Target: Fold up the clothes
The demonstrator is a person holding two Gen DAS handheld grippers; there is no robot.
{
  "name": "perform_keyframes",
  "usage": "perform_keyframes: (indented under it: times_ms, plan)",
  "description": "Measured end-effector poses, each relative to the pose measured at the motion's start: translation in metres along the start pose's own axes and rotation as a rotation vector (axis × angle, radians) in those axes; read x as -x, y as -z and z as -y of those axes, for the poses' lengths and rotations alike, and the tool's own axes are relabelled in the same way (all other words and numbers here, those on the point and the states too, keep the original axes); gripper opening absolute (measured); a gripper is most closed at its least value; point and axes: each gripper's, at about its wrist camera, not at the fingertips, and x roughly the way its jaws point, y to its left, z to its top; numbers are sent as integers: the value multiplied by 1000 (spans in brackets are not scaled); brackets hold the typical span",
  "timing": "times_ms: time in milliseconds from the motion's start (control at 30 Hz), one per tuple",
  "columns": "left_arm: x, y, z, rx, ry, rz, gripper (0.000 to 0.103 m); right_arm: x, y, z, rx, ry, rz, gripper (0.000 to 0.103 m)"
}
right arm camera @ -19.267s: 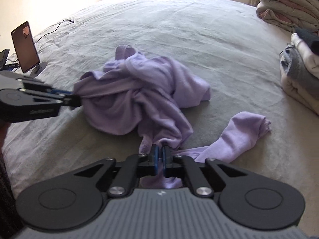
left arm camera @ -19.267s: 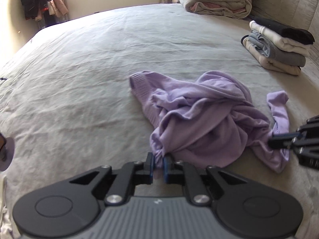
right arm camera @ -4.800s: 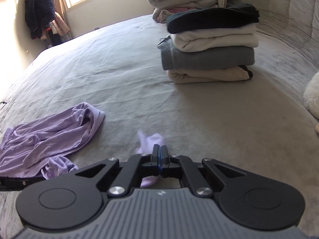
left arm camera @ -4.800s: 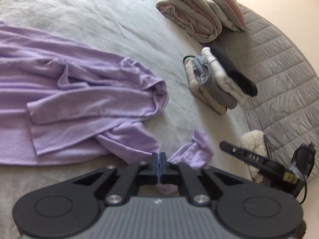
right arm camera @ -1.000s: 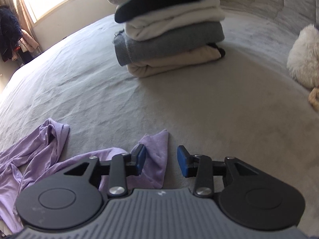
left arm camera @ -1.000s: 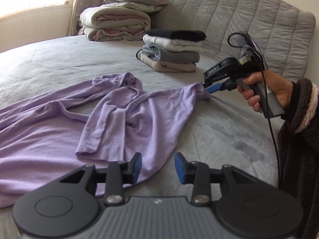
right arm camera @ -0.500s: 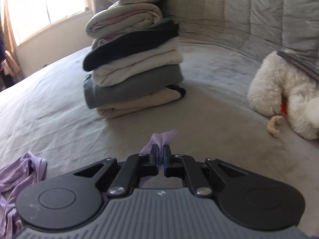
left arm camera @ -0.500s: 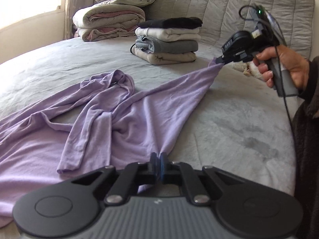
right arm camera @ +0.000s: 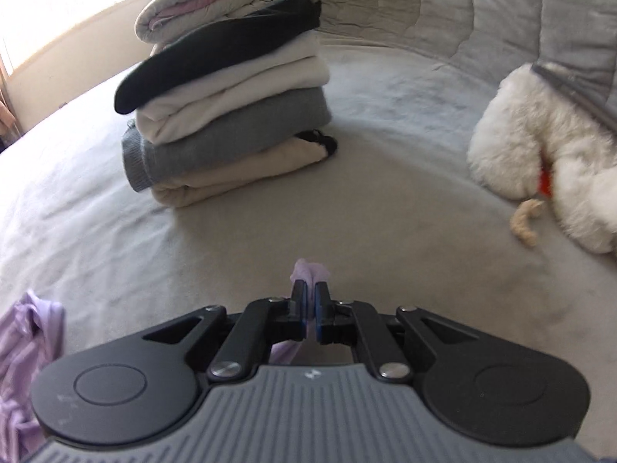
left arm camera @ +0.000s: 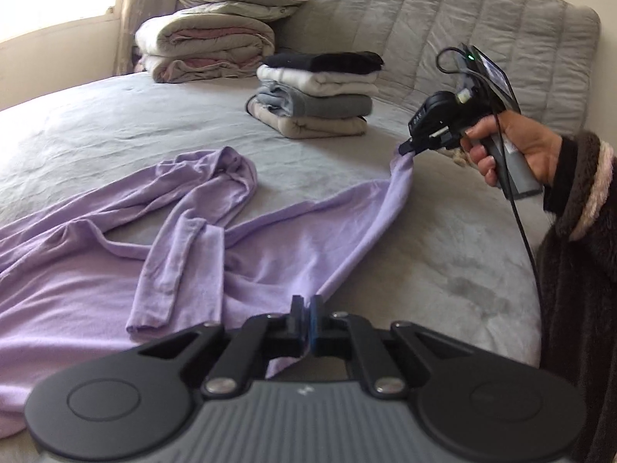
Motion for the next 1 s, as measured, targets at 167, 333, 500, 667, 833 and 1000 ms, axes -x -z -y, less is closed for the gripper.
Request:
perform_keyframes:
  times_ms: [167,333,500,667,833,1000]
  plan:
    - [-1,-3,-14,73,-41,5,2,3,-9,8,-106,-149,39,15]
    - [-9,1,-13,58,-66,-35,2,14,-12,10,-96,-135,65,29]
    - [-12,2,-12,55,-65,-45,3,5,-5,17,-98,-88,-39,32]
    - [-11,2,-13,60,-63,-45,3,-11,2,19,-149,-120,-118,32]
    - [-11,3,-11,48,-58,-51,3,-21,9,11,-125,-113,-145,3]
    - [-8,2,-6,18,6,-51,2,-4,8,17,-110,-64,-98,2]
